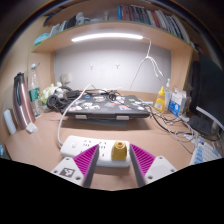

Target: Unplug charger

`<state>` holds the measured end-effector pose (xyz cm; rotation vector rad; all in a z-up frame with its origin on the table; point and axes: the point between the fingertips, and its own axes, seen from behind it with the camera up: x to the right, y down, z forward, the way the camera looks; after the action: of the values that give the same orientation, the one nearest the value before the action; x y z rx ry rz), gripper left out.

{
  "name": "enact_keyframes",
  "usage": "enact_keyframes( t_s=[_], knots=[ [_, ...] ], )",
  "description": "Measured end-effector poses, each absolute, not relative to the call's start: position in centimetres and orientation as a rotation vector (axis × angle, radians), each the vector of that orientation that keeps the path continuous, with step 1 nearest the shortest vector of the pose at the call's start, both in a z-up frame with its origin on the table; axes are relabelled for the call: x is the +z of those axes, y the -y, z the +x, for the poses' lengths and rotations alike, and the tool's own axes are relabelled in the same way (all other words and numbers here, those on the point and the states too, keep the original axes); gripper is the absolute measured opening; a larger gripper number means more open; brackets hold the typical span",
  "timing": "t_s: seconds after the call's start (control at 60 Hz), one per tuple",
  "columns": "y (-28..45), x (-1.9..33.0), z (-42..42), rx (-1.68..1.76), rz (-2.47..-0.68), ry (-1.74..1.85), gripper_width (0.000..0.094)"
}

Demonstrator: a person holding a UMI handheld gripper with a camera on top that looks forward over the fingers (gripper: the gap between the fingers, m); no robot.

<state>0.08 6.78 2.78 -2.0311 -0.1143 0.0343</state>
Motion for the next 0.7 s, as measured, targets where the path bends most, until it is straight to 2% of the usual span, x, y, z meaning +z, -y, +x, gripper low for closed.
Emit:
enact_keyframes(
  t_s=[0.033,0.067,0.133,0.3,0.5,0.617,0.7],
  knots=[
    [-7.0,2.4,0.2,0.026,-2.041,0.113,0.0590],
    [-7.4,2.4,0.3,0.030,-2.032,0.098,0.0561],
    [-7.7,2.4,1.1,0.009,-2.023,0.073,0.0318],
    [-7.9,2.6,1.0,0.069,-2.000,0.082,0.0222],
    [-6.8,3.0,0.9,0.124,-2.027,0.048,0.0188],
    [-6.1,11.5,2.5,0.038,-1.793,0.055,0.0187],
    [-5.0,15.8,3.8,-0.016,-1.733,0.076,0.0187]
  ],
)
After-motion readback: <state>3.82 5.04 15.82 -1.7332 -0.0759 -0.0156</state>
